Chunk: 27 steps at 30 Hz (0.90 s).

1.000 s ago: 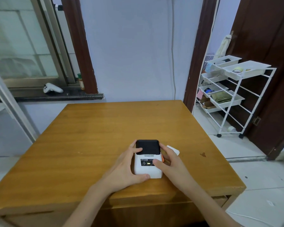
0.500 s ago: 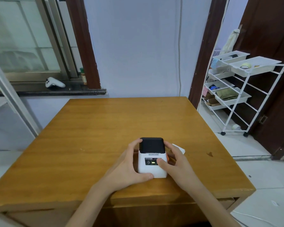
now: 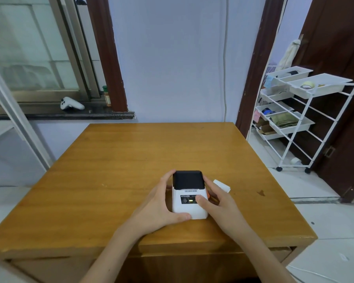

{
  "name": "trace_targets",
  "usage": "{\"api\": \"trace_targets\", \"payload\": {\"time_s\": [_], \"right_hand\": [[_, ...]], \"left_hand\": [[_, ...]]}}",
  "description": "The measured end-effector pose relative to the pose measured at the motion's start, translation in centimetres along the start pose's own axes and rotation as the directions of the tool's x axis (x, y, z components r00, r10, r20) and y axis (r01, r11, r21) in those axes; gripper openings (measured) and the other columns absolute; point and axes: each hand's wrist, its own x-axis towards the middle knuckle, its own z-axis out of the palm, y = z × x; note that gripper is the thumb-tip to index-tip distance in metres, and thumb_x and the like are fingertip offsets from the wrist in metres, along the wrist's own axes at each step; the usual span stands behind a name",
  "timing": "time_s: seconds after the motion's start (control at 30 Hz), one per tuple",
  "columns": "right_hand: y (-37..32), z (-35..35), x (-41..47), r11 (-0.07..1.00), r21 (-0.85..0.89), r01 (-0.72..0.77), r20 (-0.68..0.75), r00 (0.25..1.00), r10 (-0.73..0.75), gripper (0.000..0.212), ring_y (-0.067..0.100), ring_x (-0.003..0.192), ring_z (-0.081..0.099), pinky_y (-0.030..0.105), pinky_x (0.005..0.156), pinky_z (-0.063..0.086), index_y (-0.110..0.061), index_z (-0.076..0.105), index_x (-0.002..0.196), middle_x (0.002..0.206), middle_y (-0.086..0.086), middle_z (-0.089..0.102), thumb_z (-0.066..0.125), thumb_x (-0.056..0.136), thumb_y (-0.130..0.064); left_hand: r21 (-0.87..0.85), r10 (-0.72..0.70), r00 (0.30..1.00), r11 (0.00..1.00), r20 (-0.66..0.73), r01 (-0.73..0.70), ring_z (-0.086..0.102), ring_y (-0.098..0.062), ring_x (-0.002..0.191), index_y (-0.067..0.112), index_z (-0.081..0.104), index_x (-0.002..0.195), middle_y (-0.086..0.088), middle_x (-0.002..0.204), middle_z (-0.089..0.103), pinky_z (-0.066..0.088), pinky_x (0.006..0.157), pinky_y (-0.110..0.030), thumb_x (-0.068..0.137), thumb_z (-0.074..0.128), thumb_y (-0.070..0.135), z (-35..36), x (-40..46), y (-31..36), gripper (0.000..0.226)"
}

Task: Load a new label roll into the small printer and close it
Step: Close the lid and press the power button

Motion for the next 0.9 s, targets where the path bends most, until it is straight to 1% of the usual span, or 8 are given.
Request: {"api": "trace_targets", "payload": {"time_s": [0.13,0.3,0.4,0.5,0.57,0.7,0.83,0.9], "right_hand": [[0.15,0.11,-0.04,1.000,-0.005,-0.005,-0.015,1.000,0.005,0.062,0.003,0.109,0.065,0.019,0.082,0.055,-0.036,0.038,0.147,0.127,-0.008,0.066,0.064,0.092,-0.028],[0.07,0.10,-0.11,1.000,0.002,-0.004,-0.023,1.000,0.004,0.062,-0.001,0.108,0.064,0.014,0.079,0.054,-0.034,0.038,0.147,0.128,-0.010,0.064,0.065,0.092,-0.027],[0.02,0.13,-0.28,1.000,0.001,0.006,-0.031,0.999,-0.006,0.058,-0.005,0.105,0.064,0.011,0.078,0.052,-0.034,0.042,0.145,0.122,-0.013,0.067,0.064,0.092,-0.025],[0.03,0.13,-0.30,1.000,0.000,0.006,-0.038,0.999,-0.006,0.058,-0.008,0.103,0.064,0.008,0.076,0.051,-0.033,0.043,0.145,0.120,-0.014,0.068,0.064,0.092,-0.024],[0.14,0.13,-0.16,1.000,-0.005,0.001,-0.047,0.999,-0.002,0.059,-0.010,0.103,0.063,0.007,0.076,0.050,-0.032,0.042,0.146,0.123,-0.015,0.066,0.065,0.091,-0.027],[0.42,0.10,0.00,0.999,-0.051,-0.003,-0.059,0.998,0.000,0.061,-0.010,0.106,0.061,0.008,0.081,0.050,-0.035,0.041,0.146,0.125,-0.017,0.066,0.065,0.090,-0.033],[0.57,0.12,0.20,0.998,-0.068,-0.001,-0.078,0.997,-0.004,0.061,-0.013,0.107,0.059,0.006,0.082,0.049,-0.034,0.042,0.146,0.125,-0.017,0.065,0.065,0.089,-0.034],[0.58,0.13,0.18,0.998,-0.063,0.002,-0.078,0.997,-0.007,0.060,-0.013,0.107,0.059,0.007,0.082,0.049,-0.034,0.042,0.145,0.124,-0.018,0.065,0.066,0.090,-0.033]], "left_hand": [[0.007,-0.008,1.000,1.000,-0.004,0.008,0.038,0.002,0.130,0.078,-0.001,0.125,0.029,0.142,0.030,0.036,0.108,-0.027,0.062,0.089,0.056,-0.09,-0.05,0.17,0.112],[0.012,-0.002,1.000,1.000,-0.002,0.002,0.038,0.000,0.131,0.071,0.000,0.132,0.027,0.143,0.030,0.036,0.110,-0.028,0.063,0.089,0.055,0.00,-0.08,0.36,0.114],[-0.015,-0.001,1.000,1.000,-0.009,0.001,0.040,-0.002,0.133,0.081,0.001,0.123,0.031,0.144,0.031,0.039,0.114,-0.034,0.055,0.086,0.064,-0.05,-0.22,0.34,0.110],[-0.027,0.009,1.000,1.000,-0.002,-0.009,0.043,0.007,0.125,0.085,0.001,0.120,0.047,0.134,0.026,0.039,0.111,-0.031,0.056,0.088,0.060,-0.06,-0.26,0.12,0.110],[-0.034,0.020,1.000,0.999,0.003,-0.020,0.042,0.014,0.121,0.081,0.002,0.123,0.051,0.130,0.025,0.038,0.108,-0.027,0.061,0.090,0.054,-0.02,-0.12,-0.05,0.112],[-0.036,0.040,0.999,0.999,-0.004,-0.040,0.043,0.002,0.129,0.081,0.002,0.125,0.053,0.134,0.020,0.039,0.111,-0.031,0.055,0.087,0.062,-0.05,-0.03,-0.11,0.112],[-0.033,0.053,0.999,0.998,-0.010,-0.053,0.044,0.002,0.130,0.082,0.002,0.125,0.056,0.134,0.018,0.041,0.114,-0.037,0.053,0.086,0.064,-0.10,0.11,-0.28,0.113],[-0.026,0.054,0.998,0.998,-0.012,-0.054,0.044,0.000,0.132,0.082,0.001,0.126,0.052,0.137,0.020,0.041,0.115,-0.040,0.053,0.086,0.064,-0.08,0.16,-0.26,0.113]]}}
